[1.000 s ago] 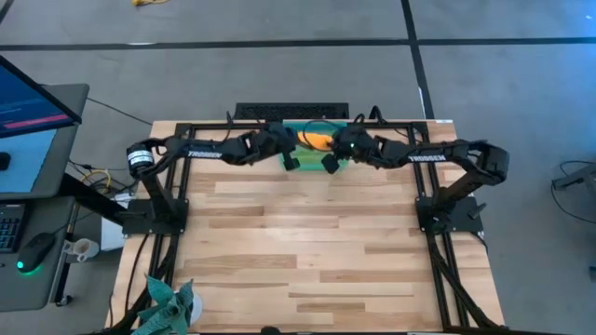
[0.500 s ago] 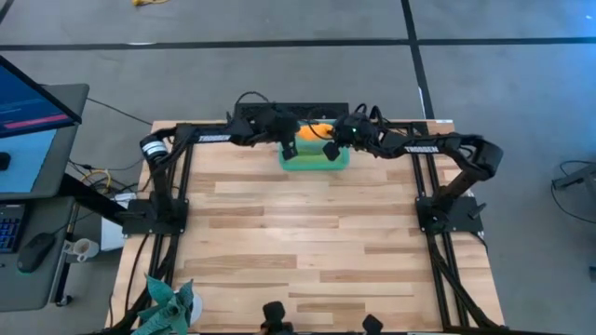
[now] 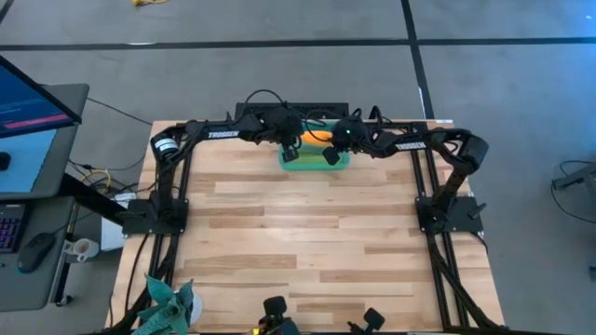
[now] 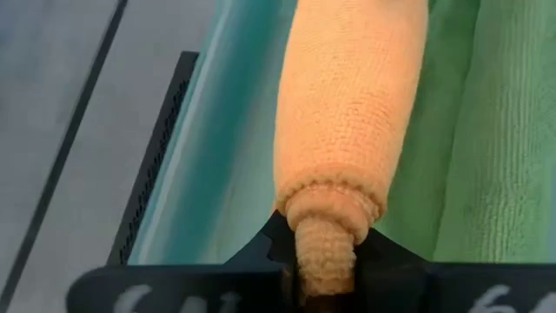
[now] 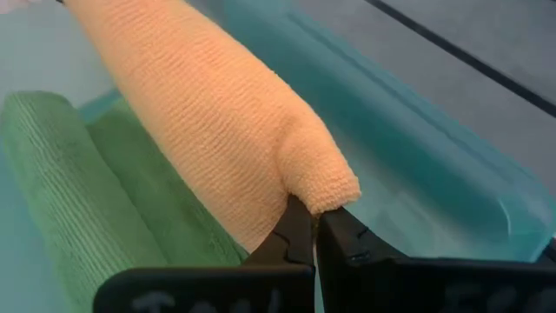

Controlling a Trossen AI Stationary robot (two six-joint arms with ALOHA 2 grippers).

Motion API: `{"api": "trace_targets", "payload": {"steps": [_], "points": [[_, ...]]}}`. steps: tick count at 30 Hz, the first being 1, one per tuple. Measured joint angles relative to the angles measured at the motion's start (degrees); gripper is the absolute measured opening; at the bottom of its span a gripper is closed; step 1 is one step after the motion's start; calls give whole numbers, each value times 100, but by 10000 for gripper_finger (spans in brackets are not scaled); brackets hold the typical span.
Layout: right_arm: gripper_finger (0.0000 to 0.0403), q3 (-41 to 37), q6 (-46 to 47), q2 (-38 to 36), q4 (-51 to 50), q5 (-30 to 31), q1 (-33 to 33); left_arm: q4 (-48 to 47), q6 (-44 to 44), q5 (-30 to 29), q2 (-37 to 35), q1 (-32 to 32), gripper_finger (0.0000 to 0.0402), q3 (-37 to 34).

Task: Roll microfiber towels into tight, uniform cylinder then place into a basket
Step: Put the yellow microfiber towel into the blue bin

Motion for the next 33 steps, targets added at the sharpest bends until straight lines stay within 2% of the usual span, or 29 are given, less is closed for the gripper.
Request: {"api": "trace_targets", "payload": {"steps": [7, 13, 19, 22, 26, 33], "points": [[11, -6, 3, 64, 63, 50, 12, 12, 117, -8, 0, -1, 32, 2], [11, 89, 1, 77, -184, 196, -58, -53, 277, -259, 0, 4, 93, 0], [11, 198, -39, 75, -427, 150, -136, -62, -18, -556, -7, -4, 142, 100], [11, 204, -38, 75, -581, 145, -136, -70, -35, -387, -20, -4, 146, 292], [16, 206, 23, 71, -688, 124, -134, -613, 80, -441, -22, -55, 138, 752], [70, 283, 56, 68, -876, 110, -131, -1772, 196, -544, -28, -156, 117, 1343]]}}
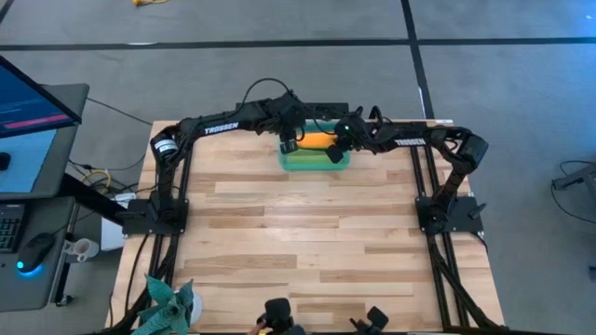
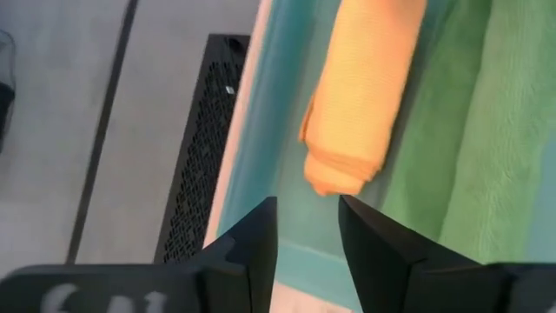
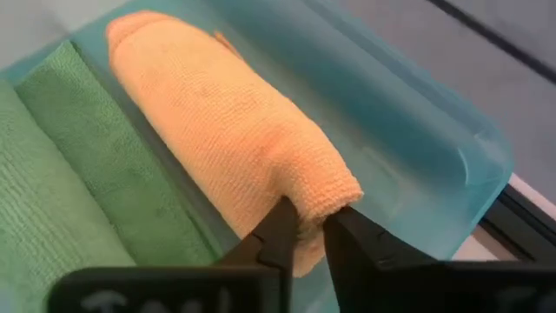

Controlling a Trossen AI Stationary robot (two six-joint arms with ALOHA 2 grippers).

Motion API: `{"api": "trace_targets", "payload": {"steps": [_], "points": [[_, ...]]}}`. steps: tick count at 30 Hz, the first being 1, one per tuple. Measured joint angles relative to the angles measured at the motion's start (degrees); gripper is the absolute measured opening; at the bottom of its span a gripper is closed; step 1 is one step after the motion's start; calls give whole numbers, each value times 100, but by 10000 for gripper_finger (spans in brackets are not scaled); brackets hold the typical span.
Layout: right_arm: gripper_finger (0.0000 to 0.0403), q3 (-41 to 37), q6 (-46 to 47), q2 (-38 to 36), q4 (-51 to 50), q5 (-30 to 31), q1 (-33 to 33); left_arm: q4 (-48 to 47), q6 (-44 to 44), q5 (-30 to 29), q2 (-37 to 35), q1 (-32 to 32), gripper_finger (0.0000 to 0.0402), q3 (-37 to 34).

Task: Roll microfiber towels into tight, uniform cylinder then place into a basket
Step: Put the yellow microfiber towel into the blue bin, then return to Home Position

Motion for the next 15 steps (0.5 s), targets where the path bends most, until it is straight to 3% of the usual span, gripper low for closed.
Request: {"api": "trace_targets", "payload": {"steps": [9, 15], "points": [[191, 743, 146, -1, -1477, -2, 0, -204, -78, 341, -3, -6, 105, 87], [231, 928, -2, -316, -1899, -2, 134, -199, -227, 612, -128, 5, 99, 83]]}}
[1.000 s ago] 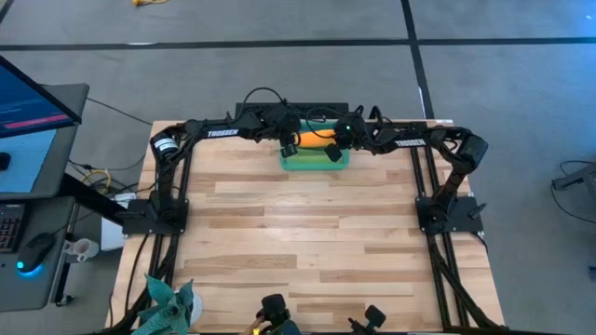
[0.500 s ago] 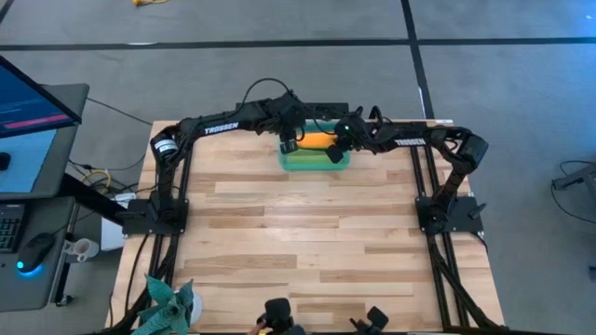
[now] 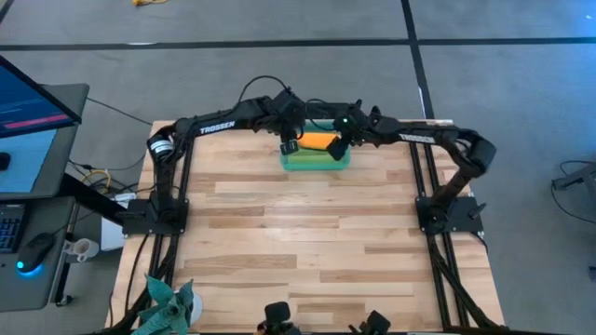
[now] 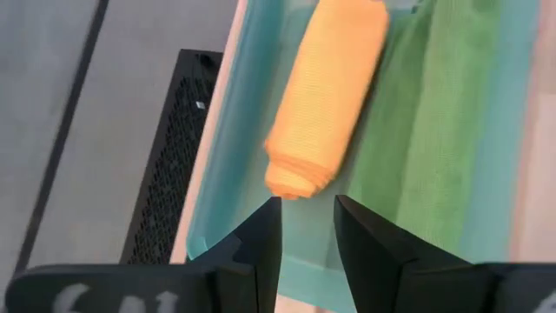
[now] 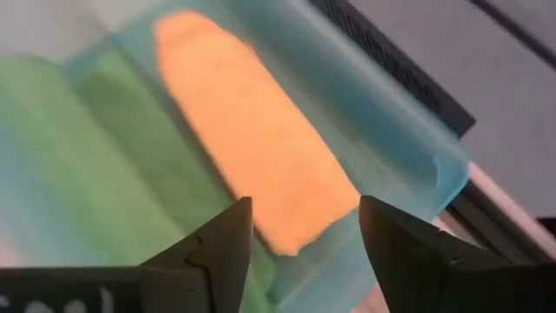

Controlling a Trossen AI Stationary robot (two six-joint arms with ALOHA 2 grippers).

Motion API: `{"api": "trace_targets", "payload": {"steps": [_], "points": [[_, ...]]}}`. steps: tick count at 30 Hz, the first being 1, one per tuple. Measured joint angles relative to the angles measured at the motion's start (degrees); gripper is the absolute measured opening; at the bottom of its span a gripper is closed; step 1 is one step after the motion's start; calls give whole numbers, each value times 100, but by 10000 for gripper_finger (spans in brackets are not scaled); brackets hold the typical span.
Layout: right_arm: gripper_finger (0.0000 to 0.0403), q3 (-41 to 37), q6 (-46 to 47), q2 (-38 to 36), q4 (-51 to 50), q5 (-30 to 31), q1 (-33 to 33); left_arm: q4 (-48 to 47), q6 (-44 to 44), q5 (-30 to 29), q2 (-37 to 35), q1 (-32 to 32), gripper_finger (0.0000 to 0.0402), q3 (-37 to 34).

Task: Roll microfiber towels into tight, uniform cylinder then place into a basket
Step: Return to Home Position

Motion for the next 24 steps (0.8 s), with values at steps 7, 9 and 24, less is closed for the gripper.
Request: {"api": "trace_targets", "payload": {"steps": [7, 9, 24], "points": [[233, 2, -149, -1127, -724, 2, 608, -524, -248, 302, -593, -138, 83, -11], [233, -81, -277, -1474, -731, 0, 903, -331, -345, 334, -876, -260, 77, -215], [232, -2273, -13, -4142, 757, -3, 3022, 2112, -1256, -156, -4237, -1798, 3, -4274]]}}
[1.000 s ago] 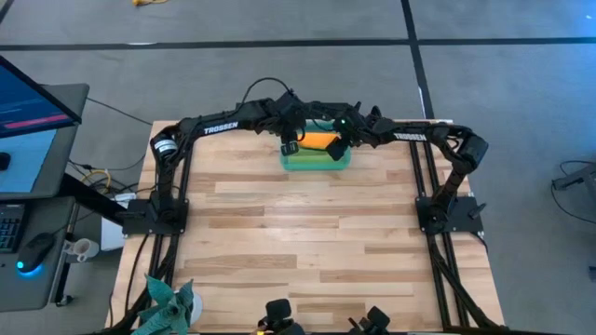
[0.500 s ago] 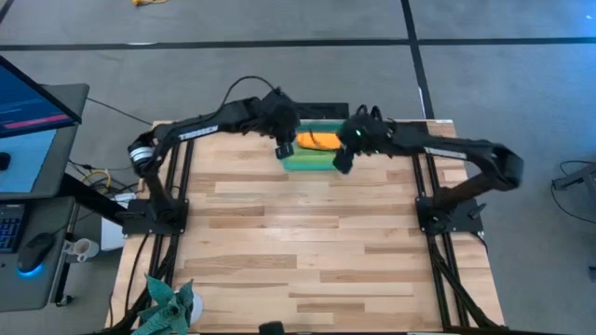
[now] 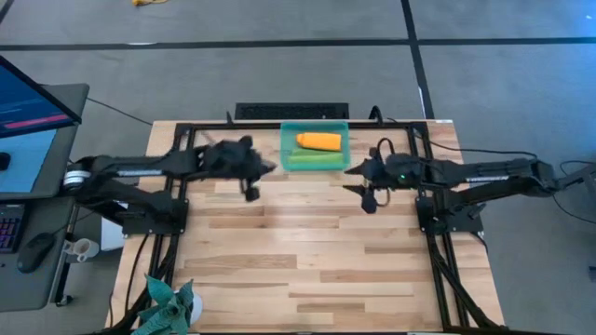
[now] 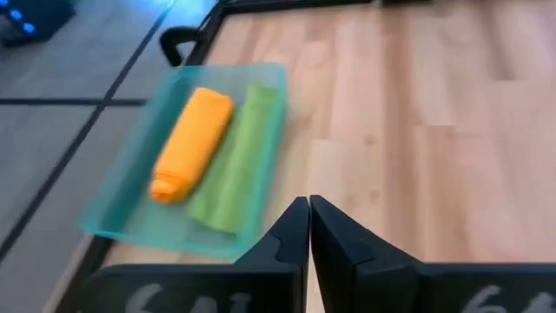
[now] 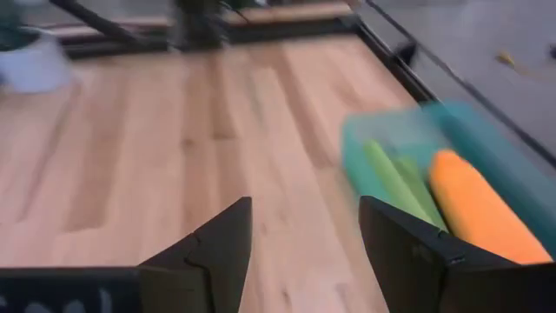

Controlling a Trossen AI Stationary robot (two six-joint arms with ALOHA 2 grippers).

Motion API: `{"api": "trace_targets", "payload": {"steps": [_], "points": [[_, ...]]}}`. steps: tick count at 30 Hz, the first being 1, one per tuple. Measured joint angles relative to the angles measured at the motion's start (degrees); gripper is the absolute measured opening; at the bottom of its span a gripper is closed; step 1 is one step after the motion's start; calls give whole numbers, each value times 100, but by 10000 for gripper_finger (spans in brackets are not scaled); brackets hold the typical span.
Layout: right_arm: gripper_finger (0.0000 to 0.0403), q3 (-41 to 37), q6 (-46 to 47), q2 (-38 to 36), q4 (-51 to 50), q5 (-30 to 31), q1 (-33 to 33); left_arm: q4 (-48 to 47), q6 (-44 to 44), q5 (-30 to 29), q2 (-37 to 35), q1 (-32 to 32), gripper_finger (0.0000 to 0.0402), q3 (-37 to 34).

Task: Roll microfiber towels into tight, uniform cylinder then place into a basket
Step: Return to Home Position

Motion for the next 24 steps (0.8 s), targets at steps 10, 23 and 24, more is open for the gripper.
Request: {"api": "trace_targets", "payload": {"steps": [10, 23, 24], "points": [[232, -305, -522, -725, 331, 3, 977, 991, -962, -222, -2297, -1438, 1, -2138], [232, -300, -681, -1501, -40, 66, 1026, 1029, -1179, -871, -5139, -3001, 0, -3759], [232, -302, -648, -1657, -164, 69, 984, 1037, -1192, -929, -5357, -3043, 0, -3863]]}}
